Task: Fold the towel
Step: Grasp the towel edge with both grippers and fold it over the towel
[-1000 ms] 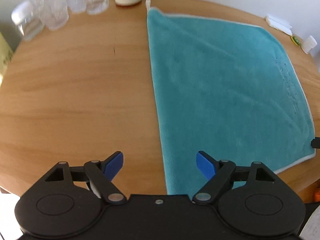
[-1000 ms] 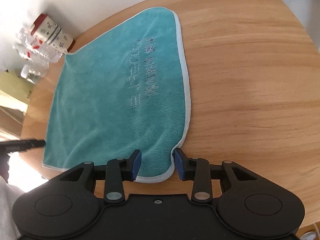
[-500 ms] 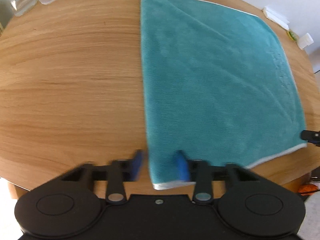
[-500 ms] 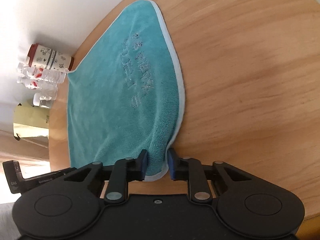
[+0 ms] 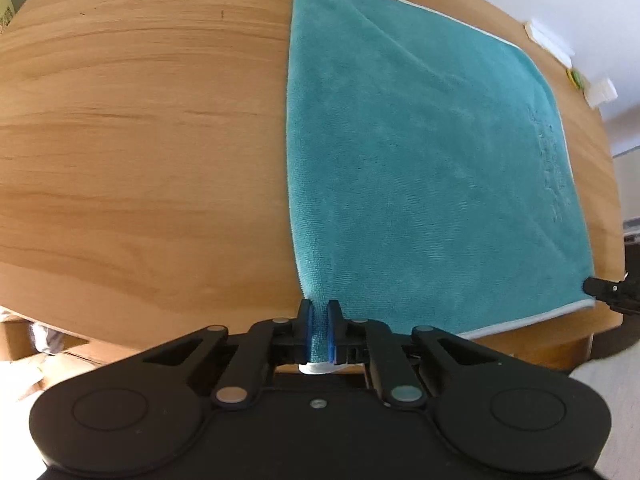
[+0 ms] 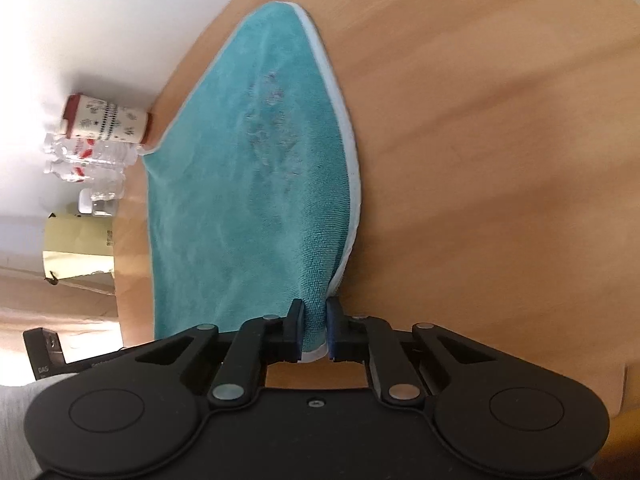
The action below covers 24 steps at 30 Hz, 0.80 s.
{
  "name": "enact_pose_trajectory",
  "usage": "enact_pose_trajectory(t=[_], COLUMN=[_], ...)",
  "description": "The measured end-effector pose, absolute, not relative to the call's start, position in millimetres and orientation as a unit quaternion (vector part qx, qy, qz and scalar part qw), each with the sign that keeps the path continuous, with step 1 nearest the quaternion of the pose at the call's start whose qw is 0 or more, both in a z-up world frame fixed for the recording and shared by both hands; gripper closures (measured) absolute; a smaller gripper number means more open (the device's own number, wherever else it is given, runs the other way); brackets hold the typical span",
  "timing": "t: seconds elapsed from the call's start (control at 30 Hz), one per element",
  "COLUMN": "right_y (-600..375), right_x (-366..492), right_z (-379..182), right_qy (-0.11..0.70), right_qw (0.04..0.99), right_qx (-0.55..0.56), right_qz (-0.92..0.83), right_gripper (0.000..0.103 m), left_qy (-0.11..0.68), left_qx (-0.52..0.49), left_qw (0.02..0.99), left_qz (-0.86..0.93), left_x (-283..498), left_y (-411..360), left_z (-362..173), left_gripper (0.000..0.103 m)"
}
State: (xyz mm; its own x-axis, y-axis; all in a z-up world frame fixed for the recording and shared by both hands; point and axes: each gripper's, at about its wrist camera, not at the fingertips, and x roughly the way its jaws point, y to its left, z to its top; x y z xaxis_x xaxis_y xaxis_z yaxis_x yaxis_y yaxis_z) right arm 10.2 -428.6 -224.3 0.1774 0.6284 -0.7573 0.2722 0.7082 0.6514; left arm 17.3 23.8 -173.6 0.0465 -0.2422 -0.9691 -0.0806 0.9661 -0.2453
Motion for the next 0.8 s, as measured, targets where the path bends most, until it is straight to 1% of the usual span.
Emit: enact_pose_trajectory(t=[0.1,0.27,0.37,0.47,0.8], right_y=[-422,-427,-430,-428,-416], right_x=[13,22,19,26,95], right_z=[-219,-203,-199,-193,-181], right_qy=[0.632,0.621,0.617,0.613,0.586], right_qw=[0.672,0.665,0.661,0.662,0.685], right_qx=[0.360,0.385,0.402,0.406,0.414], right_qz=[0.137,0.151,0.143,0.145,0.121], right_gripper=[0.091,0.091,0.091,0.091,0.091], left_qy=[0.696,0.686,0.681,0.675,0.662], left_qx=[-0.122,-0.155,-0.184,-0.191,-0.181], left_qw=[0.706,0.709,0.707,0.711,0.724], left_qz=[-0.048,-0.048,-0.047,-0.054,-0.068], left_x=[27,37,36,47,102], left_y=[27,41,52,56,61], left_z=[-174,-149,-140,-134,-130], left_gripper=[0.096,0.096,0.097,0.097,0.097])
